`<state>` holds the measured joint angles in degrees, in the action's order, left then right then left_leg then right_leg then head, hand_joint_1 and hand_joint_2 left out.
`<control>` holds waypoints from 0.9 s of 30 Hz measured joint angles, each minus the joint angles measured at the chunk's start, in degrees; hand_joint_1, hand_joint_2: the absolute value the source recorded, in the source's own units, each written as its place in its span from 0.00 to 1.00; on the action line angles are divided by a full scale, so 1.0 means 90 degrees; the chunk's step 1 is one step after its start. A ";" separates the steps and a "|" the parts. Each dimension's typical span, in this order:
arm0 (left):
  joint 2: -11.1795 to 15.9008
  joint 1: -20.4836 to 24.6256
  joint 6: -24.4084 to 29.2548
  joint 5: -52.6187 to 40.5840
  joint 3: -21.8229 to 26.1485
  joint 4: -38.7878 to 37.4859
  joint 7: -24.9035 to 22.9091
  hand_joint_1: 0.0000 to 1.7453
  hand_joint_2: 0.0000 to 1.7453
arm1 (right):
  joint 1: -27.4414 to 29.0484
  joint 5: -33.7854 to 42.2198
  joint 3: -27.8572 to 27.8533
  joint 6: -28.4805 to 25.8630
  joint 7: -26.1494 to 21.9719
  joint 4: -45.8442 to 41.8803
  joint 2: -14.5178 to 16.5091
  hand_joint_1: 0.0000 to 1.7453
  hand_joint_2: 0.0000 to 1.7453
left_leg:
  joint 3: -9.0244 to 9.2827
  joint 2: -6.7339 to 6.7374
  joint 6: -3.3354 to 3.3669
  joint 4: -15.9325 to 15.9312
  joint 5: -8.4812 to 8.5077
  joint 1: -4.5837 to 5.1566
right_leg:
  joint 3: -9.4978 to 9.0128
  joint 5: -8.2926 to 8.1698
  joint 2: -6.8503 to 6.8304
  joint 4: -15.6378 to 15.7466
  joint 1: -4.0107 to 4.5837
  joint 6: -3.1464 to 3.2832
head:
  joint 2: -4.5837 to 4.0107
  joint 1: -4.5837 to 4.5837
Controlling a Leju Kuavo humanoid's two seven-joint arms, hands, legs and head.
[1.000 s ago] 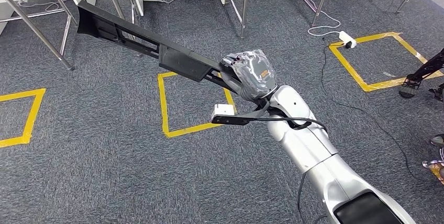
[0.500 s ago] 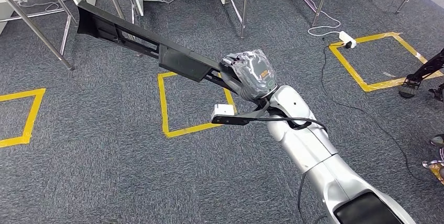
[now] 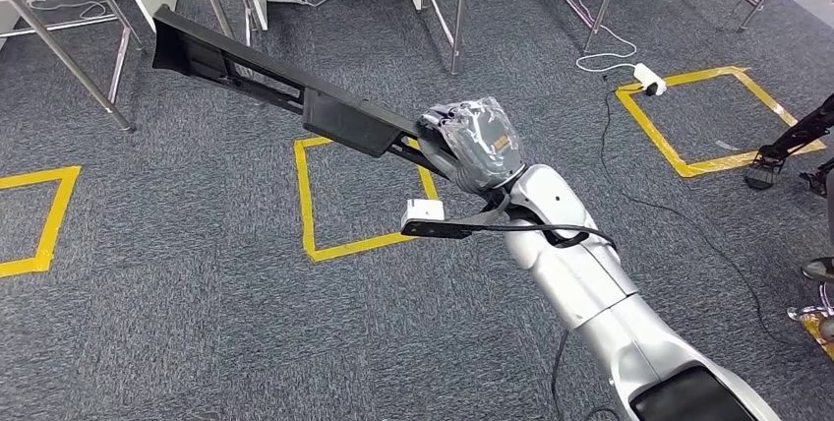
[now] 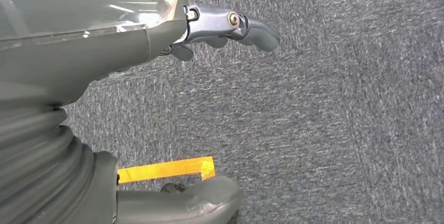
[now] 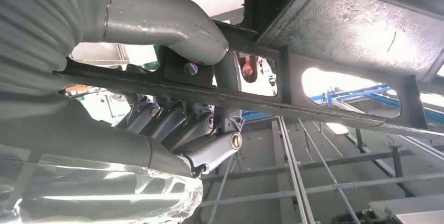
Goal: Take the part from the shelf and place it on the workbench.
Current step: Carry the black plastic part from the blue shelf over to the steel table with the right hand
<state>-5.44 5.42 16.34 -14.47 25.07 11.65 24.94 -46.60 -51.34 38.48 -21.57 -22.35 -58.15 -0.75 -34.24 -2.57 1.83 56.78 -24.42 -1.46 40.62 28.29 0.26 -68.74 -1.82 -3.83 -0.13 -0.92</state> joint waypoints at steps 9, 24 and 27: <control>0.0016 0.0007 0.0001 -0.0005 0.0000 0.0002 0.0044 0.00 1.00 | -0.0038 0.0005 -0.0005 0.0026 -0.0002 -0.0042 0.0018 1.00 1.00 | -0.0152 0.0135 -0.0330 0.0585 -0.0418 -0.0067 | -0.0790 -0.0152 0.0048 0.1113 -0.0006 0.0347 | 0.0000 -0.0011; 0.0060 -0.0047 0.0008 -0.0060 0.0015 0.0002 0.0094 0.00 1.00 | -0.0025 0.0001 0.0004 0.0030 -0.0006 -0.0055 0.0049 1.00 1.00 | -0.0175 0.0281 0.0232 -0.0088 0.0201 0.0185 | -0.1328 0.0276 -0.0020 0.0751 0.0145 0.0117 | 0.0000 -0.0050; 0.0049 -0.0054 0.0004 -0.0061 0.0015 0.0000 0.0093 0.00 1.00 | 0.0062 0.0004 0.0013 0.0029 -0.0011 -0.0032 0.0009 1.00 1.00 | 0.0133 0.0202 0.0238 -0.0173 0.0008 0.0155 | -0.0546 0.0492 -0.0012 -0.0255 0.0126 0.0196 | 0.0000 -0.0058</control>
<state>-5.00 4.94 16.38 -15.02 25.20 11.65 25.78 -46.05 -51.30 38.61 -21.31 -22.45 -58.44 -0.67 -33.04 -0.76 3.98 55.22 -24.35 -0.06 35.71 32.71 0.15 -71.03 -0.69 -2.07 -0.13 -1.44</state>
